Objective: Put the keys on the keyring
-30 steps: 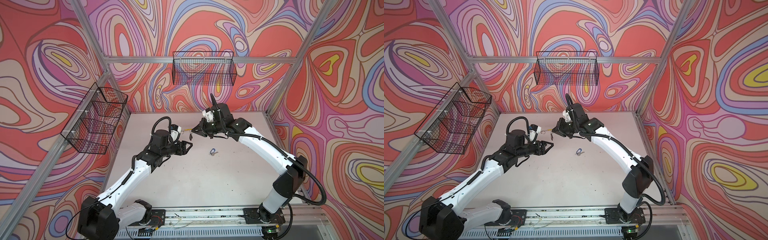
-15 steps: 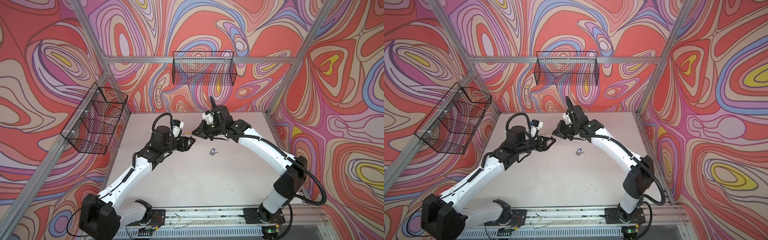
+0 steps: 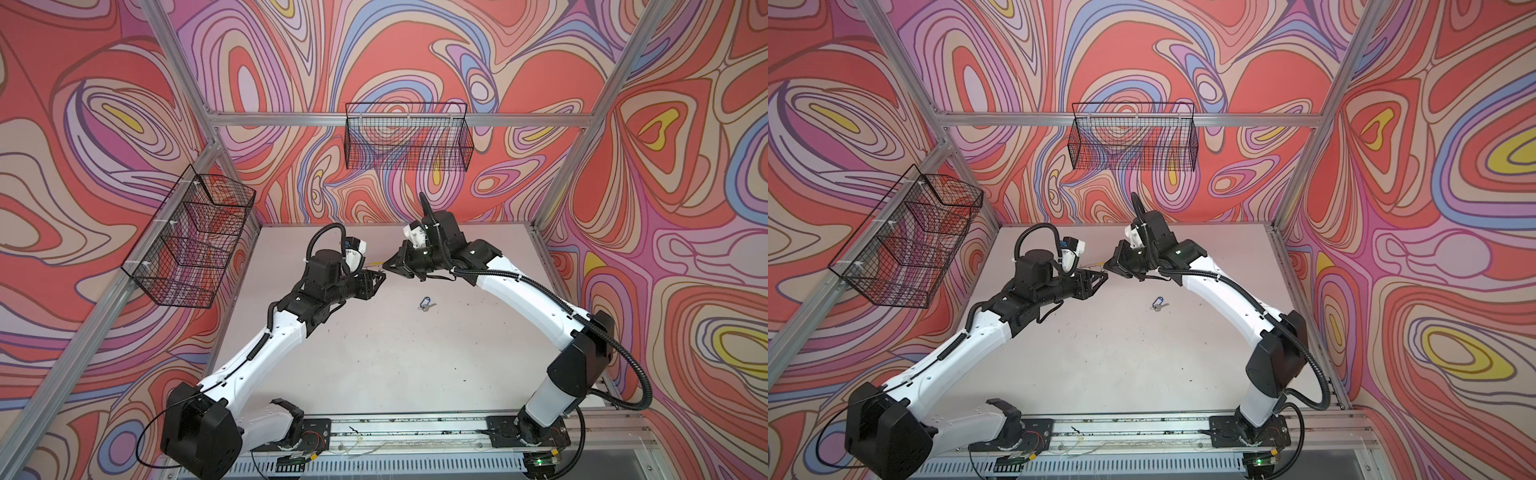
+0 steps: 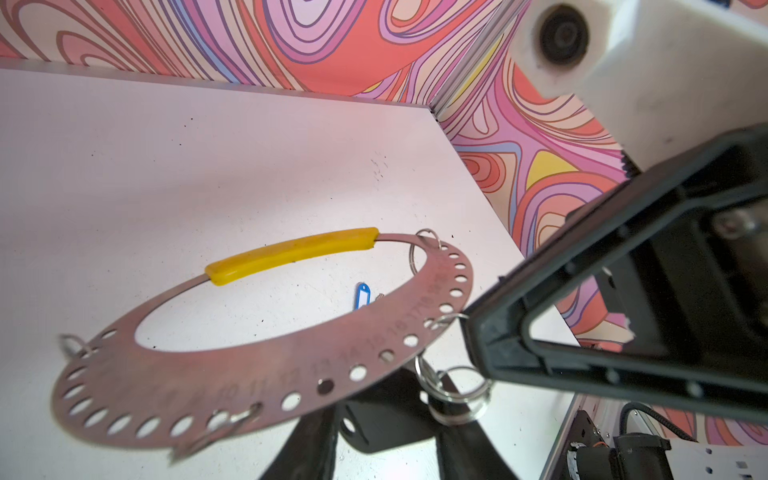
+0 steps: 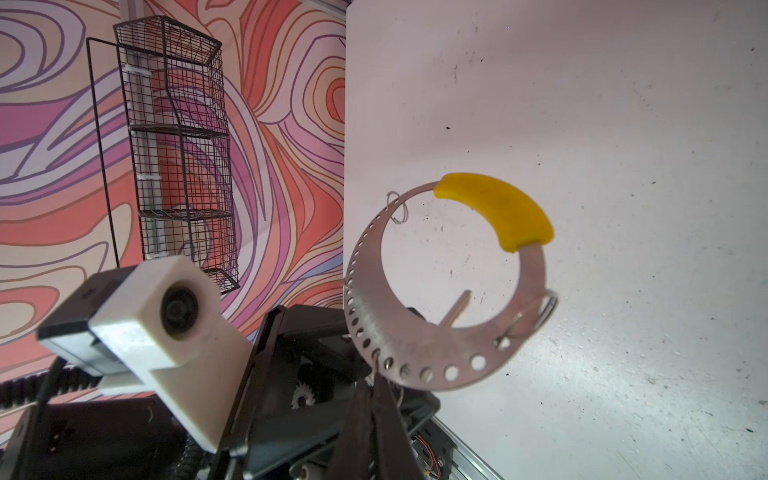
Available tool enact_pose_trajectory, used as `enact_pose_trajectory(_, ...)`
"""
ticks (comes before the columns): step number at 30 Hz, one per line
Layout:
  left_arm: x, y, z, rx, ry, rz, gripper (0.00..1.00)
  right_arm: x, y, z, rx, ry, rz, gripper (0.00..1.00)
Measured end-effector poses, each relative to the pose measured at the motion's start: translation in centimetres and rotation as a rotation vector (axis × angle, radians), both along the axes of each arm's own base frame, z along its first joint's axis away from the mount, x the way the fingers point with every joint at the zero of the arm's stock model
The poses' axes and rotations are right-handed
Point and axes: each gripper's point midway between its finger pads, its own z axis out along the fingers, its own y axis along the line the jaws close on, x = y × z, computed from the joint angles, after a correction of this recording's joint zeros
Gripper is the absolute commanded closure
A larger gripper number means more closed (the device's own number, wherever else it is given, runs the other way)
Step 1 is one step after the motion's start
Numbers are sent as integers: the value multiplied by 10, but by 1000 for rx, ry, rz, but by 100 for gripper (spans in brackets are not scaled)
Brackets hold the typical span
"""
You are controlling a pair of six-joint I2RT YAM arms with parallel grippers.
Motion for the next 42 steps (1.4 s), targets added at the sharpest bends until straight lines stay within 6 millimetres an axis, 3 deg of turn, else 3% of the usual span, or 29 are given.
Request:
enact_pose_trajectory(9, -2, 2, 6, -1, -16, 8, 88, -1, 0, 0, -1, -2, 3, 100)
enact_pose_trajectory(17, -8, 4, 7, 5, -18, 6, 94, -1, 1, 4, 0, -8, 7, 100)
enact_pose_trajectory(35, -22, 2, 4, 22, -19, -56, 94, -8, 1, 7, -20, 10, 43, 100)
enact_pose_trajectory(39, -27, -1, 2, 16, -4, -86, 87, -9, -1, 5, -28, 17, 49, 100)
enact_pose_trajectory(42, -31, 1, -4, 30, 23, -94, 76, -8, -3, 4, -32, 14, 49, 100)
